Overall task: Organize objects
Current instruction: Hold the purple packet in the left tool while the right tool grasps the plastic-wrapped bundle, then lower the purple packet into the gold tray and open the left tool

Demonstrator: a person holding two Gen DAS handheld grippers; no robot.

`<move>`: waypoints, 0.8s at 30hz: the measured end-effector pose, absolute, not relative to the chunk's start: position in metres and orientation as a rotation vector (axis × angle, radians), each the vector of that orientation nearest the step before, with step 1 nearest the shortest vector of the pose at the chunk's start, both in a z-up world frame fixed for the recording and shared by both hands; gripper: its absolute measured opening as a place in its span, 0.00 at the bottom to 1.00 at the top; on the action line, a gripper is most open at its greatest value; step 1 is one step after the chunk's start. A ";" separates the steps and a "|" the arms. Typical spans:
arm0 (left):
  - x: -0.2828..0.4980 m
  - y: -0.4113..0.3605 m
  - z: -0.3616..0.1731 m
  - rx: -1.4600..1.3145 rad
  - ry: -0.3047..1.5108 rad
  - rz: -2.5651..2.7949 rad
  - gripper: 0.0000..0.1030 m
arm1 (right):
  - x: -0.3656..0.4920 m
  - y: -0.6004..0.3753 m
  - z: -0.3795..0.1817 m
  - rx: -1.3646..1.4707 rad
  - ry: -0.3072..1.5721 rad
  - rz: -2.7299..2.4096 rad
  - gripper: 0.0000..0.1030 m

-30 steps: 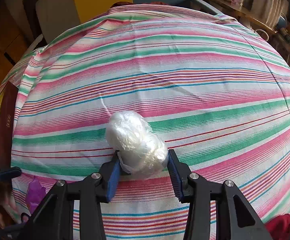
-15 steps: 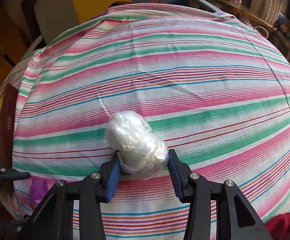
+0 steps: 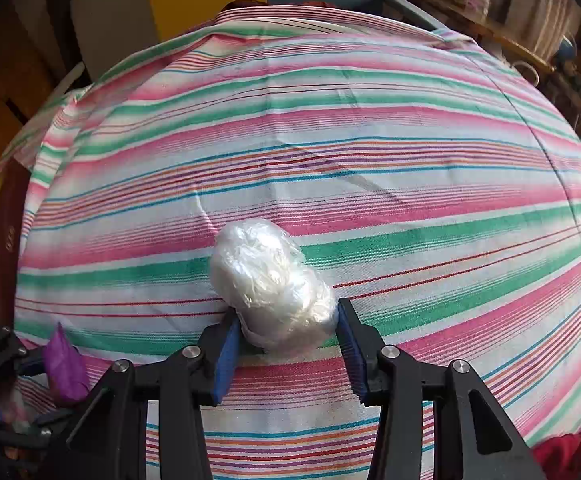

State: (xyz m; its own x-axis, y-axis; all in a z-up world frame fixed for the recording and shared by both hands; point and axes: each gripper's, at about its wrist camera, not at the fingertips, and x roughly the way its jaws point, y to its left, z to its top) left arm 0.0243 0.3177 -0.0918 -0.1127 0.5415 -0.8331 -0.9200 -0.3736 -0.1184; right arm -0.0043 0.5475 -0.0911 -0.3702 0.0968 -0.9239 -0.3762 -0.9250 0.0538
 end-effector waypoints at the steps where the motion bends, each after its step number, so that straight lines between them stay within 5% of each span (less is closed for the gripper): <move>1: 0.025 0.316 -0.090 -1.021 0.535 1.729 0.34 | -0.004 0.548 -0.092 -1.562 0.371 2.357 0.45; 24: 0.030 0.230 0.009 -0.846 0.307 2.070 0.34 | 0.000 0.546 -0.097 -1.534 0.325 2.379 0.48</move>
